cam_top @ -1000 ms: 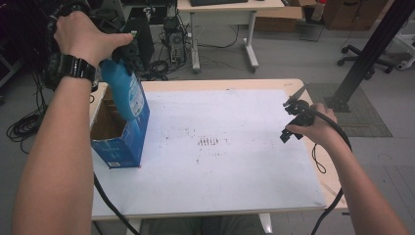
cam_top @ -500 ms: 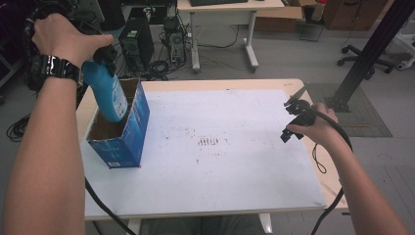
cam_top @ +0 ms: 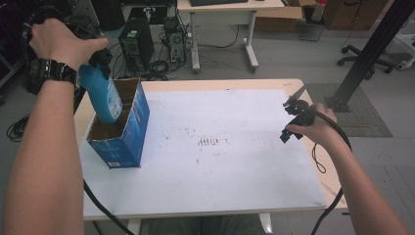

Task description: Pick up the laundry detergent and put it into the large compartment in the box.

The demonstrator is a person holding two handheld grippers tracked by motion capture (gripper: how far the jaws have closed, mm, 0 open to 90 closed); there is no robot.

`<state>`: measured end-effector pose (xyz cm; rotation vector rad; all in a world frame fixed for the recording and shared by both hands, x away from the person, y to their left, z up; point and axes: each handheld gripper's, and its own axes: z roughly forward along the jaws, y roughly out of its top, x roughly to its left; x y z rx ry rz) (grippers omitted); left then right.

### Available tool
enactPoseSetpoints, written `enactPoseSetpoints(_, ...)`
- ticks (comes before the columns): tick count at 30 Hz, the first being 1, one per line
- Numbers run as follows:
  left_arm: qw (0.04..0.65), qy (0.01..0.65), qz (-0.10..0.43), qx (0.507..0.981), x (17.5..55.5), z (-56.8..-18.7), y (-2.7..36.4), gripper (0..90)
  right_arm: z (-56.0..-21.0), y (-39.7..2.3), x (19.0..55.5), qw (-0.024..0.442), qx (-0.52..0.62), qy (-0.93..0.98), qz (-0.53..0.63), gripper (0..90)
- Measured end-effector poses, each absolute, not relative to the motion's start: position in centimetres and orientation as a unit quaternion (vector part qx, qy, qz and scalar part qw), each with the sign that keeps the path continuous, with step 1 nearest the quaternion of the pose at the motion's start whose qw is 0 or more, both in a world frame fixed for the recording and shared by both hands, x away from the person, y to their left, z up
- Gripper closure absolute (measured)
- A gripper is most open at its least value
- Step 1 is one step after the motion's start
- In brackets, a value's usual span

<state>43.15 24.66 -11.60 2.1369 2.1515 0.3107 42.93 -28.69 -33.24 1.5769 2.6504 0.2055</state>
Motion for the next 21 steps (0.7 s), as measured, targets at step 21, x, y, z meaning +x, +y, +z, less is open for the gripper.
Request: enactPoseSetpoints(21, 0.031, 0.705, 0.074, 0.705, 44.2, -16.4, 25.1, 37.6, -33.8, -28.6, 43.0, 0.02, 0.512, 0.856, 0.063, 23.4)
